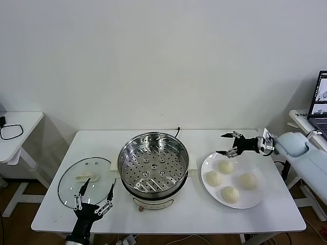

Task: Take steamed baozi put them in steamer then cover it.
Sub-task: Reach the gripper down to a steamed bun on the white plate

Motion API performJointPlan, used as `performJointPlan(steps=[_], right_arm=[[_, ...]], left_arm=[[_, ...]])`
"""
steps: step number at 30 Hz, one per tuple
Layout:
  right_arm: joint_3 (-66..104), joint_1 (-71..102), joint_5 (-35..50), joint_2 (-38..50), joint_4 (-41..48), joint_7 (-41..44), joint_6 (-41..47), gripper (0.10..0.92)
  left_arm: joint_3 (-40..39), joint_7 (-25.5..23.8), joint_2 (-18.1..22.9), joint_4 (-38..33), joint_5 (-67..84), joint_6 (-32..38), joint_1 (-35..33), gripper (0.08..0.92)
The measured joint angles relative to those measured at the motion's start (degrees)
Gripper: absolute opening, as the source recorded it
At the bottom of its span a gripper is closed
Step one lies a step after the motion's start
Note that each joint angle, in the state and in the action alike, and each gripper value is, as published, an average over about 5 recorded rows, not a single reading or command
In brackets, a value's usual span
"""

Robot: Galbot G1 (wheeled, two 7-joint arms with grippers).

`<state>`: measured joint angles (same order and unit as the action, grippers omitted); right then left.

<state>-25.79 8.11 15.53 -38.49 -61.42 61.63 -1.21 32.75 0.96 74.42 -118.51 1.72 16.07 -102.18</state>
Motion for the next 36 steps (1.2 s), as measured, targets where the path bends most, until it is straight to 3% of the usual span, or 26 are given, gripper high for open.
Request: performJointPlan(steps=[6, 14, 32, 36], right_arm=[[-4.0, -4.9, -9.8, -4.3, 6.0, 6.9, -1.6, 0.823], [-6.4, -7.2, -19.0, -9.6, 11.7, 10.1, -3.4, 0.823], [-7.5, -6.7, -29.9, -16.0, 17.6, 10.6, -6.1, 0.822], [-7.6, -6.5, -31.1, -16.7, 18.1, 10.2, -6.4, 0.784]], left_arm=[[0.4, 0.1, 0.2, 0.5, 0.0, 0.0, 0.1, 0.823], [0.7, 0.1, 0.4, 1.1, 0.0, -0.2, 0.1, 0.823], [1.1, 0.1, 0.7, 1.7, 0.1, 0.1, 0.0, 0.823], [1.1, 0.1, 0.7, 1.8, 0.1, 0.2, 0.0, 0.823]])
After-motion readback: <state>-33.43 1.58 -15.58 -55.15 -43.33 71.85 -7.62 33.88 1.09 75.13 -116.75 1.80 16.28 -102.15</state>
